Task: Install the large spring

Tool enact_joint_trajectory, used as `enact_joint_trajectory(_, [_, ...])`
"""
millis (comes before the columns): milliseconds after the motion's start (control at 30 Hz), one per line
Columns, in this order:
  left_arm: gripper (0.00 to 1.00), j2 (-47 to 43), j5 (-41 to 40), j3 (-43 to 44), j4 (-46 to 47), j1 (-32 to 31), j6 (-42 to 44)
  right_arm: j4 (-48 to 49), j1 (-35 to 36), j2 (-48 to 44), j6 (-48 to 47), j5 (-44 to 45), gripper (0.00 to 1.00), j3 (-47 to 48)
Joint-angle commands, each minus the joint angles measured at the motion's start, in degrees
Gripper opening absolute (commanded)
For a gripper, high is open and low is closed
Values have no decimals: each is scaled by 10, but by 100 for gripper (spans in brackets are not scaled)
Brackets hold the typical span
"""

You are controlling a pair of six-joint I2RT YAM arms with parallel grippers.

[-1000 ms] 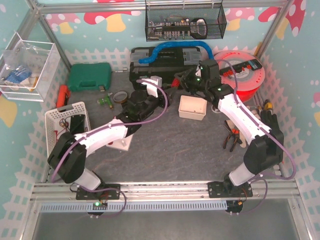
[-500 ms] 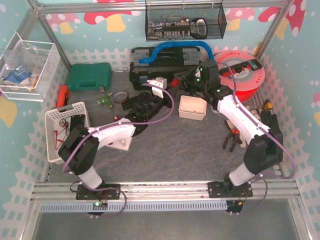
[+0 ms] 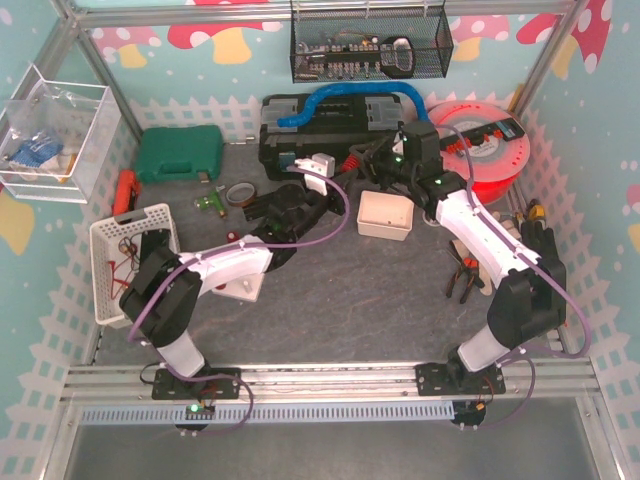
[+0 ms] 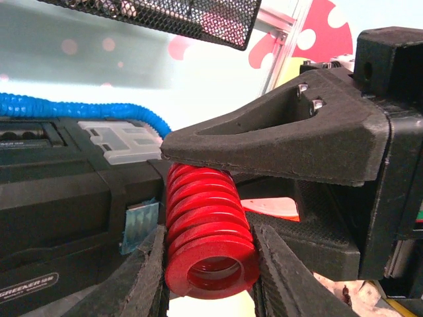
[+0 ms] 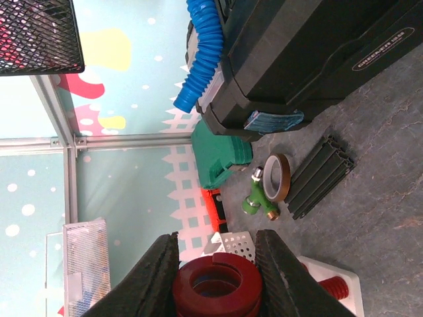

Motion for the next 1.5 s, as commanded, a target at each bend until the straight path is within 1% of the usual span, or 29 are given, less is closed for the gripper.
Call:
enact_joint_trajectory(0, [8, -1, 45, 34, 30, -8, 20, -14, 1, 0, -27, -31, 9, -1])
enact_joint_trajectory(67, [4, -5, 42, 34, 27, -7, 28, -15, -3, 4, -35, -37, 14, -2])
enact_joint_trajectory(133, [0, -8, 40, 38, 16, -4, 30, -16, -6, 7, -36, -44, 22, -4])
enact_joint_trajectory(200, [0, -14, 44, 42, 0, -2, 35, -16, -8, 6, -46, -42, 31, -1])
enact_joint_trajectory(300, [0, -28, 51, 48, -48, 2, 42, -20, -12, 0, -63, -24, 50, 5])
enact_joint_trajectory(367, [0, -48, 48, 52, -102, 5, 43, -36, -16, -2, -84, -9, 61, 14])
enact_joint_trajectory(433, [0, -70, 41, 55, -170, 9, 38, -57, -20, -8, -107, 9, 76, 20])
enact_joint_trajectory(500, [0, -93, 31, 63, -272, 16, 17, -65, -27, -15, -131, 22, 92, 16])
enact_joint_trajectory(533, [0, -106, 28, 66, -315, 23, 2, -68, -31, -20, -144, 30, 98, 11])
enact_joint_trajectory(700, [0, -165, 26, 74, -521, 66, -106, -105, -45, -35, -249, 72, 99, -5])
enact_joint_trajectory(833, [0, -202, 5, 91, -703, 90, -151, -142, -46, -53, -324, 130, 99, -16])
enact_joint_trajectory(933, [0, -229, -8, 81, -806, 110, -186, -144, -46, -74, -346, 158, 99, -40])
enact_joint_trajectory(1067, [0, -244, 36, 68, -925, 168, -231, -144, -46, -81, -345, 168, 99, -68])
enact_joint_trajectory(1133, [0, -244, 51, 78, -970, 176, -240, -144, -46, -78, -339, 162, 99, -72])
enact_joint_trajectory(1233, [0, -240, 62, 96, -1007, 176, -227, -144, -46, -74, -339, 160, 99, -67])
enact_joint_trajectory(1300, [0, -228, 54, 102, -1045, 189, -228, -144, -46, -68, -345, 160, 99, -62])
enact_joint_trajectory(1400, [0, -224, 63, 74, -1071, 191, -233, -144, -46, -62, -356, 164, 99, -66])
enact_joint_trajectory(1467, [0, -232, 78, 53, -1073, 191, -246, -144, -46, -59, -356, 167, 99, -72])
